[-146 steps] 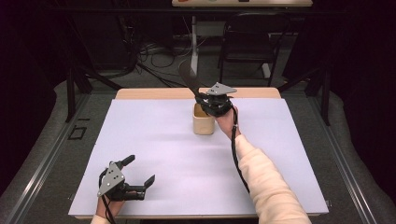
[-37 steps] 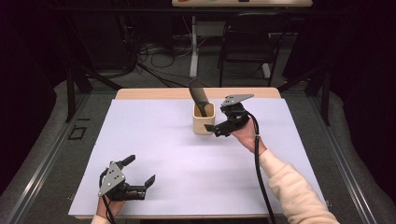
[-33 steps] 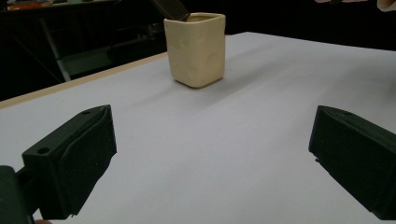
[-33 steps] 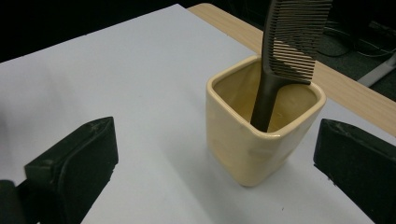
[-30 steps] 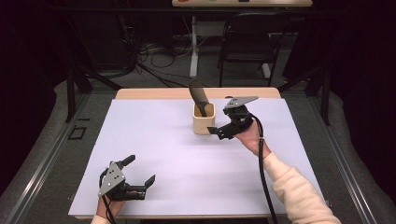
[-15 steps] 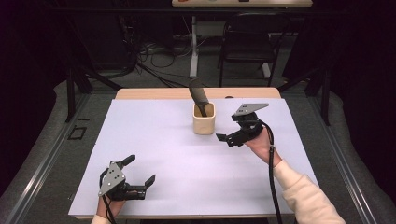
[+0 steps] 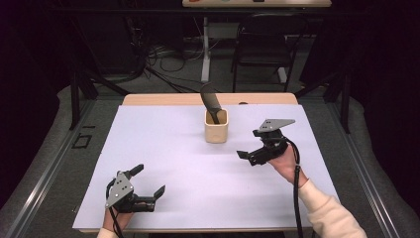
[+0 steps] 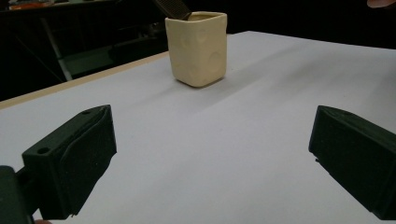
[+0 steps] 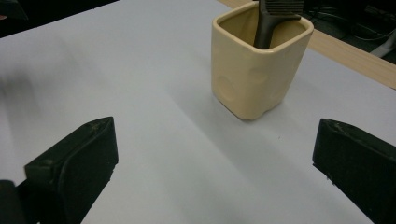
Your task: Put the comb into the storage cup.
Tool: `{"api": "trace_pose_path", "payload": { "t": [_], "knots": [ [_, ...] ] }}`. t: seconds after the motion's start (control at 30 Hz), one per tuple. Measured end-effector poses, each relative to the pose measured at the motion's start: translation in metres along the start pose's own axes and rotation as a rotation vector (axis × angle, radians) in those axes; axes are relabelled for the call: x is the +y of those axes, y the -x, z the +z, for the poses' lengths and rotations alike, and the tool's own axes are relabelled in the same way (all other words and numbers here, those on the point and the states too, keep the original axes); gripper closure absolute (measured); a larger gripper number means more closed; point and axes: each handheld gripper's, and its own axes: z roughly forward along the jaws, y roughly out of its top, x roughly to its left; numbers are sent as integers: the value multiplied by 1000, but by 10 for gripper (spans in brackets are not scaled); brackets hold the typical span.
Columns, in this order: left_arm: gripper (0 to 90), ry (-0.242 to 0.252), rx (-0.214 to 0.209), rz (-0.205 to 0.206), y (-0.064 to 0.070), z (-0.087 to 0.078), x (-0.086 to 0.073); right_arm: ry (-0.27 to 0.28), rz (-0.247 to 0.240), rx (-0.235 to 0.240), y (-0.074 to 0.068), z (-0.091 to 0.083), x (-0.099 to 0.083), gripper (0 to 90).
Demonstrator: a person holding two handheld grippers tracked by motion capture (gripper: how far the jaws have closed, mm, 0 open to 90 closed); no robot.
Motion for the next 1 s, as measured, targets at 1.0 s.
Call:
{"api": "trace_pose_path", "payload": {
  "t": [1.0],
  "knots": [
    [8, 3, 2, 6, 0, -2, 0, 11, 12, -46, -14, -18, -68, 0]
  ]
}}
